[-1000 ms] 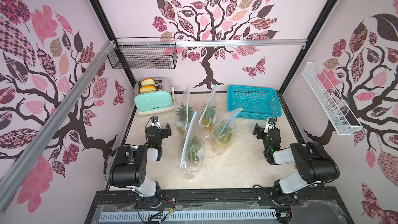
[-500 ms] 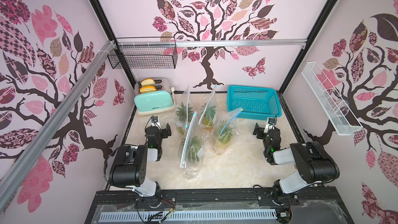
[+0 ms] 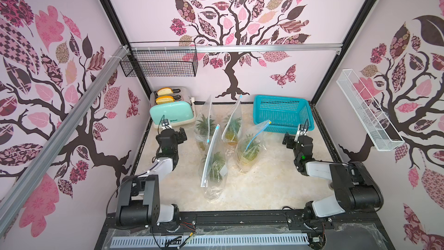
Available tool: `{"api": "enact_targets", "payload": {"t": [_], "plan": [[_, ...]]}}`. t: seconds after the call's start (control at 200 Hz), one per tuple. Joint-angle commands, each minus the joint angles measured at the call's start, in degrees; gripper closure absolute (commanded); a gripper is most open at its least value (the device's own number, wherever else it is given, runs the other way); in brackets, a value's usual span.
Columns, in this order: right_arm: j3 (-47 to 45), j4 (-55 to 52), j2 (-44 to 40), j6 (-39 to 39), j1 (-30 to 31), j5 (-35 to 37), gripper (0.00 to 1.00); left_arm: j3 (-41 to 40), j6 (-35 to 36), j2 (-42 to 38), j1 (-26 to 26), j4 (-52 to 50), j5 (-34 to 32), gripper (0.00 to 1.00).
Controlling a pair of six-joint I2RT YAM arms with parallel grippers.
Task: Open the zip-top bag and take out the pineapple
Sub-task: Move the zipper food storage bag to the center of the board.
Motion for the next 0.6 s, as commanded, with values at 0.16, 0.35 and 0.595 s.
{"api": "enact_targets", "payload": {"t": [0.16, 0.35, 0.595], "plan": [[12.88, -37.45, -7.02, 17.98, -0.10, 7.34, 0.01, 10.15, -18.10, -5.27, 3.76, -31.66, 1.91, 0.02], [18.44, -51.90, -9.23, 17.08, -0.07, -2.02, 0.00, 15.43, -11.89, -13.10, 3.69, -35.99, 10.67, 0.02], [23.75, -63.10, -13.94, 14.78, 0.01, -6.30, 0.00, 32.34, 1.59, -14.18, -7.10, -48.58, 17.65, 0.02]]}}
